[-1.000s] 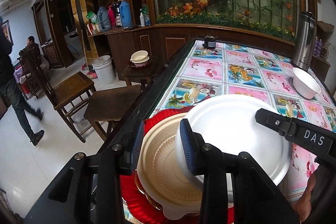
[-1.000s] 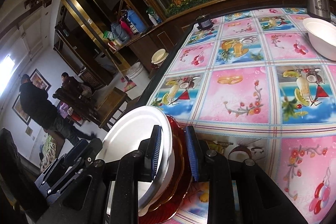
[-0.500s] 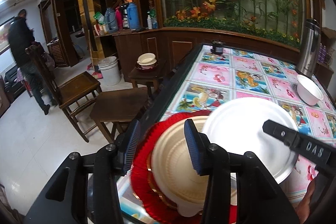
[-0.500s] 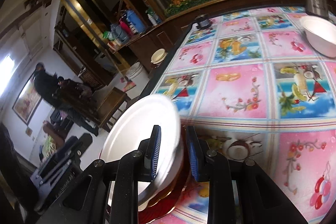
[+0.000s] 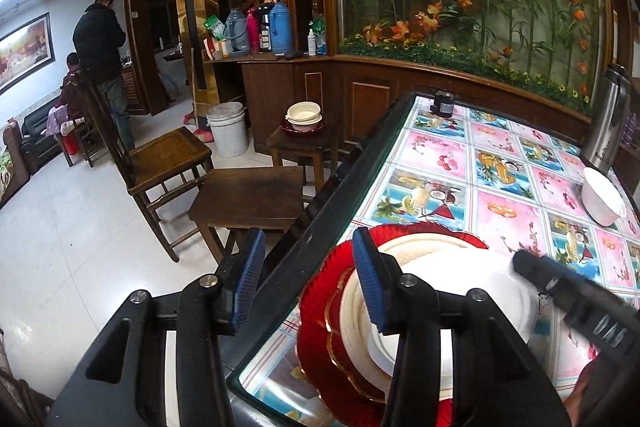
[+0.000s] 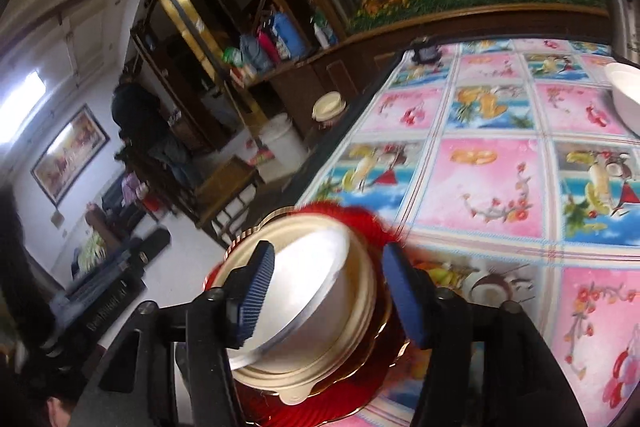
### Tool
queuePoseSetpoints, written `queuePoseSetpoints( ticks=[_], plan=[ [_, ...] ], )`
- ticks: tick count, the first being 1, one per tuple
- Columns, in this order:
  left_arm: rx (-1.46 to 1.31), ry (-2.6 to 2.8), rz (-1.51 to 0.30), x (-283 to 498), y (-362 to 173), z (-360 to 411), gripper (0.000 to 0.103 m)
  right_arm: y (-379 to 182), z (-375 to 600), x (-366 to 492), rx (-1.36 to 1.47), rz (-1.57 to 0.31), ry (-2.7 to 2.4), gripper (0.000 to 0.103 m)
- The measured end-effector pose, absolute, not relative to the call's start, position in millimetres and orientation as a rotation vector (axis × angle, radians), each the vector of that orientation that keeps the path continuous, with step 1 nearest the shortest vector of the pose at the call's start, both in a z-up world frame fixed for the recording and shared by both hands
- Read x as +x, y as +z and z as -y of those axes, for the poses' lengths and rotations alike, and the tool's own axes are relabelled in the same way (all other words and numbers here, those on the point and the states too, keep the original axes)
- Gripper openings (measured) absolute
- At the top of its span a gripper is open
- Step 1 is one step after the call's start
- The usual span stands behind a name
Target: Organize plates and bowls
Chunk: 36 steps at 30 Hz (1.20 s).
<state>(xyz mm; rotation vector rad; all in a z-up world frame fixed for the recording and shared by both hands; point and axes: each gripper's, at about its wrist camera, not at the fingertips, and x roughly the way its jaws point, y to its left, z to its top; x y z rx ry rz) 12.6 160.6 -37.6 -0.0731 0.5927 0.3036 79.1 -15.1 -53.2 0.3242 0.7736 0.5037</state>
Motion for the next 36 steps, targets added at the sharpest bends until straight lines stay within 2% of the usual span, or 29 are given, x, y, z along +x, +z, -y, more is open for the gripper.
queuePoseSetpoints(
  ticks=[4, 5, 6, 9, 20, 26, 29, 36],
  plan=[
    [-0.063, 0.277, -0.595, 14, -36, -150, 0.044, -48, 40, 86, 0.358, -0.747, 0.445, 0.059],
    [-0.065, 0.267, -0.596, 13, -34, -148, 0.049, -49, 49, 89, 0.37, -0.745, 0.426, 0.059],
    [-0.069, 0.249, -0.594, 13, -32, -143, 0.059, -48, 54, 90, 0.376, -0.744, 0.415, 0.06],
    [-0.09, 0.22, -0.568, 9, -24, -134, 0.079, -47, 76, 97, 0.392, -0.739, 0.369, 0.06],
    [0.001, 0.115, -0.57, 12, -15, -75, 0.081, -47, 162, 107, 0.475, -0.685, 0.223, 0.062],
    [0.045, 0.005, -0.555, 14, 3, -32, 0.081, -32, 220, 104, 0.521, -0.596, 0.137, 0.063],
    [0.081, -0.084, -0.581, 27, 11, 1, 0.081, -21, 253, 108, 0.535, -0.553, 0.089, 0.066],
    [0.118, -0.186, -0.671, 88, 22, 62, 0.081, -15, 351, 131, 0.668, -0.446, -0.081, 0.066]
  ],
)
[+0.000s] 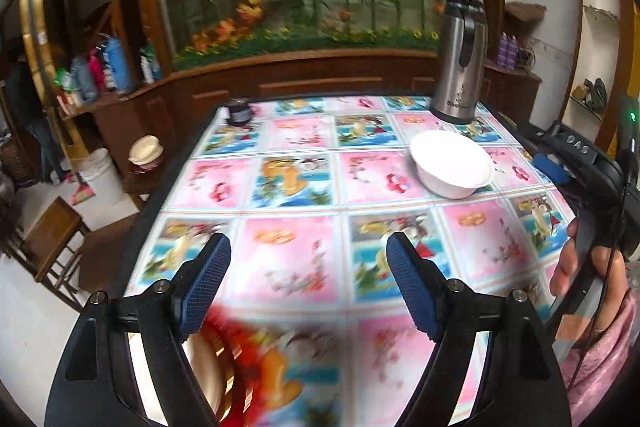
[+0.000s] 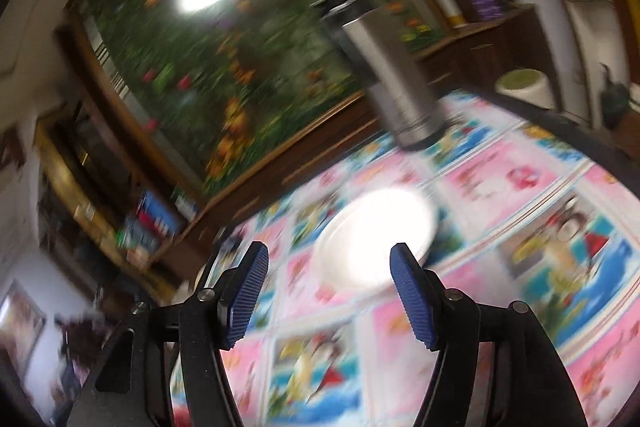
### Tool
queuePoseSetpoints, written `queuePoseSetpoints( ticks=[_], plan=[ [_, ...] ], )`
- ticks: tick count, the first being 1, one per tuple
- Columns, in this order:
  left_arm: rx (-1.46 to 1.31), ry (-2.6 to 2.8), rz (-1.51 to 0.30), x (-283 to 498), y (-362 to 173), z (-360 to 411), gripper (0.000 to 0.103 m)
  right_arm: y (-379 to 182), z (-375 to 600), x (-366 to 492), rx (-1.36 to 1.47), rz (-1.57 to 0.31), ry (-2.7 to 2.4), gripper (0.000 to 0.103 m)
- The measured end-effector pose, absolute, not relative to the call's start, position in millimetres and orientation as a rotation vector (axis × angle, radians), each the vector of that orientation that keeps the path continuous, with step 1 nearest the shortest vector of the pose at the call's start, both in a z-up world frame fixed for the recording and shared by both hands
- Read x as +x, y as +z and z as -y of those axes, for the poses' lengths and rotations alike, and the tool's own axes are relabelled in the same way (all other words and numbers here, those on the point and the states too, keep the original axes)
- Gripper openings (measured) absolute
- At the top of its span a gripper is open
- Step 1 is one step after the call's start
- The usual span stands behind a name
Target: Organize plates and bowls
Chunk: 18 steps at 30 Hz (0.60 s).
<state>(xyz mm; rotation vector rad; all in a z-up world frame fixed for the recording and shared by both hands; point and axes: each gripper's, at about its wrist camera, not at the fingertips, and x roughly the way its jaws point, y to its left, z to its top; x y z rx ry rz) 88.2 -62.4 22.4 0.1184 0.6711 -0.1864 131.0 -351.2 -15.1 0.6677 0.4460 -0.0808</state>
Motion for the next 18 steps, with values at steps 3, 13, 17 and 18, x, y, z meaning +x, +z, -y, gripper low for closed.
queuePoseSetpoints(
  ticks=[3, 13, 17, 18],
  plan=[
    [0.133, -0.199, -0.717, 120, 29, 81, 0.081, -30, 395, 144, 0.807, -0.432, -0.093, 0.066],
    [0.124, -0.2, -0.815, 201, 20, 142, 0.081, -95, 454, 168, 1.159, -0.529, 0.054, 0.066],
    [0.089, -0.218, -0.881, 229, 1, 169, 0.08, -98, 440, 175, 1.12, -0.547, 0.05, 0.066],
    [0.08, -0.221, -0.899, 237, -5, 177, 0.08, -99, 439, 176, 1.11, -0.548, 0.041, 0.066]
  ],
)
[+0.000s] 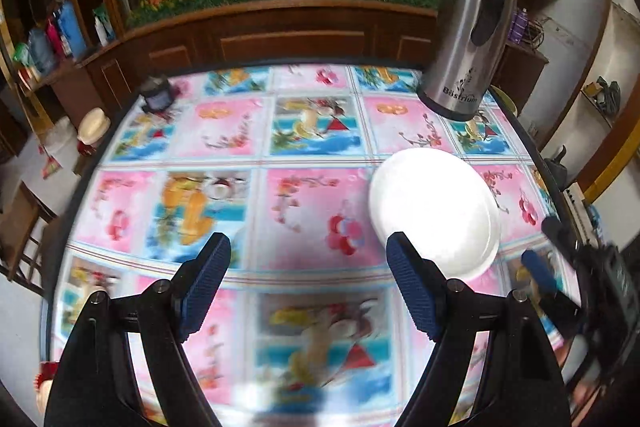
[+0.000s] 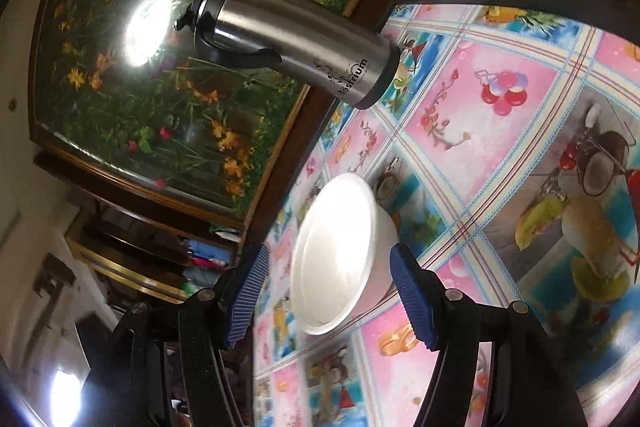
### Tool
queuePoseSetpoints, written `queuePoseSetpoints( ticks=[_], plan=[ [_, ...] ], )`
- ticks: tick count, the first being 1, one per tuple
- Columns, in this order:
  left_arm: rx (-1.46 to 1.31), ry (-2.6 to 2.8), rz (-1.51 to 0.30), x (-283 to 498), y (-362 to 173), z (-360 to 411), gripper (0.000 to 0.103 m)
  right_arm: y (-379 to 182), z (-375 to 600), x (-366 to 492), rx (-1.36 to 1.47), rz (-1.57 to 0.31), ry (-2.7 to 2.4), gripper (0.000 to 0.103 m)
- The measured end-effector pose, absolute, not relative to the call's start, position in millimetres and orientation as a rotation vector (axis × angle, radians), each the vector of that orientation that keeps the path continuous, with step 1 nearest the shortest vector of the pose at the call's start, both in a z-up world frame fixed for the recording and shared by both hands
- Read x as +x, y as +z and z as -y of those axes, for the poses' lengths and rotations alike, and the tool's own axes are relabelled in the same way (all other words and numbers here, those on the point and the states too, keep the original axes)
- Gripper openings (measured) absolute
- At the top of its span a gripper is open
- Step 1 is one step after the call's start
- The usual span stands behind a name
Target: Organize plates and bowls
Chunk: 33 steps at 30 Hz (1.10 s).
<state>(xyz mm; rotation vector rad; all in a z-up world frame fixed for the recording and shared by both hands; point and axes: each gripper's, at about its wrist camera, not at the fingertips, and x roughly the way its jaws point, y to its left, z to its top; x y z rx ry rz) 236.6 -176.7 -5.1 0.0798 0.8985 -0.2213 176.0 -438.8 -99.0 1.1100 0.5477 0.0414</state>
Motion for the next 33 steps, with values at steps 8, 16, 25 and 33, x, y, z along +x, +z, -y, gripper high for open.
queuePoseSetpoints(
  ticks=[8, 16, 25, 33],
  plan=[
    [-0.035, -0.235, -1.042, 273, -44, 202, 0.08, -116, 434, 189, 1.105, -0.589, 0.017, 0.058],
    [-0.071, -0.246, -1.086, 284, -63, 210, 0.08, -120, 423, 195, 1.086, -0.625, 0.009, 0.052],
    [-0.047, -0.264, -1.081, 283, -70, 217, 0.04, -127, 425, 199, 1.101, -0.645, -0.016, 0.041],
    [-0.031, -0.291, -1.057, 277, -66, 221, 0.012, -125, 420, 201, 1.059, -0.651, -0.023, 0.01]
  ],
)
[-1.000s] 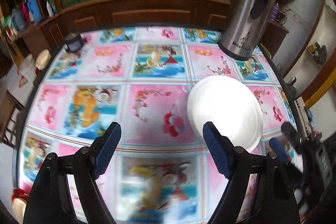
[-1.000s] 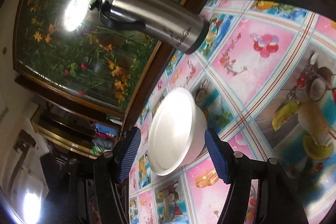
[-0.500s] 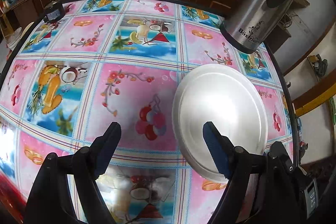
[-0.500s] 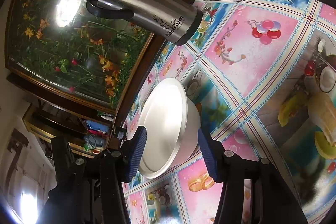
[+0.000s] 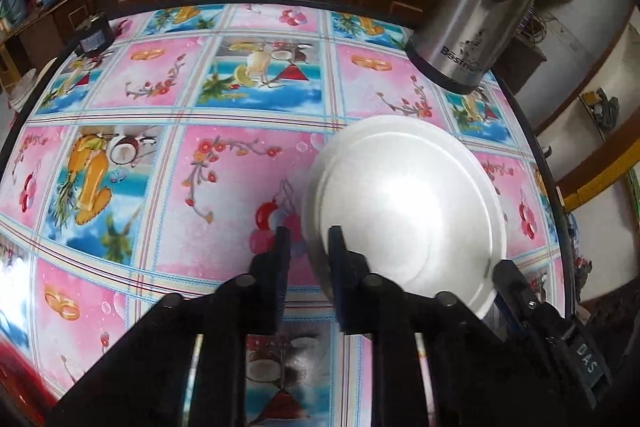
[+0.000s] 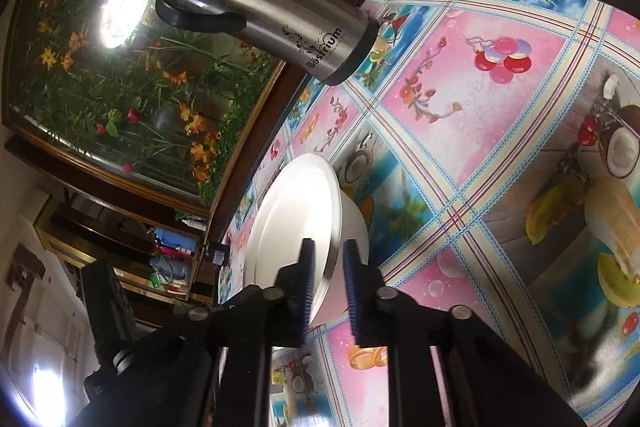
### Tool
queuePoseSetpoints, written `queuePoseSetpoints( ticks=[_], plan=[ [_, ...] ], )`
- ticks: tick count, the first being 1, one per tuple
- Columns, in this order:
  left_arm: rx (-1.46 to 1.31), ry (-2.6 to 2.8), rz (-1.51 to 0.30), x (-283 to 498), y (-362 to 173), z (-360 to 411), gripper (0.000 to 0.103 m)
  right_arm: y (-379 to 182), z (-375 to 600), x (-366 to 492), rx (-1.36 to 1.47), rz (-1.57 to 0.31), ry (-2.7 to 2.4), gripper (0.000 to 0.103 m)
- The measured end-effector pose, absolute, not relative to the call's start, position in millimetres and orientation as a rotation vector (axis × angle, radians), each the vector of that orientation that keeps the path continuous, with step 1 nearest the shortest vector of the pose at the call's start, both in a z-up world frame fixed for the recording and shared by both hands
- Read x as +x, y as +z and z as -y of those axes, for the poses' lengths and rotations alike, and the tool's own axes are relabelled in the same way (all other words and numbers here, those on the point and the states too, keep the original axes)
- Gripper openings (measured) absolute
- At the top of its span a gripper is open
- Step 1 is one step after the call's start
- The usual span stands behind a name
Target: Organize plates and bowls
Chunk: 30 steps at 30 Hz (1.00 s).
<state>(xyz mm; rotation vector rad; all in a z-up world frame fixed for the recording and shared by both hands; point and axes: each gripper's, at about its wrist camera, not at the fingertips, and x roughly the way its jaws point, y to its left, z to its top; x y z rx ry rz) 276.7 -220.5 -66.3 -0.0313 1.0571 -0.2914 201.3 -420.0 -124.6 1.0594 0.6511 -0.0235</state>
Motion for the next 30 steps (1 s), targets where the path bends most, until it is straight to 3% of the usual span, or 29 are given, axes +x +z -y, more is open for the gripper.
queuePoseSetpoints(
  ticks=[15, 30],
  plan=[
    [-0.06, -0.303, -0.983, 244, -51, 188, 0.012, -106, 399, 196, 1.0, -0.641, 0.046, 0.008],
    [-0.135, -0.205, -0.743, 132, -4, 82, 0.012, -65, 302, 127, 0.844, -0.57, 0.248, 0.008]
  ],
)
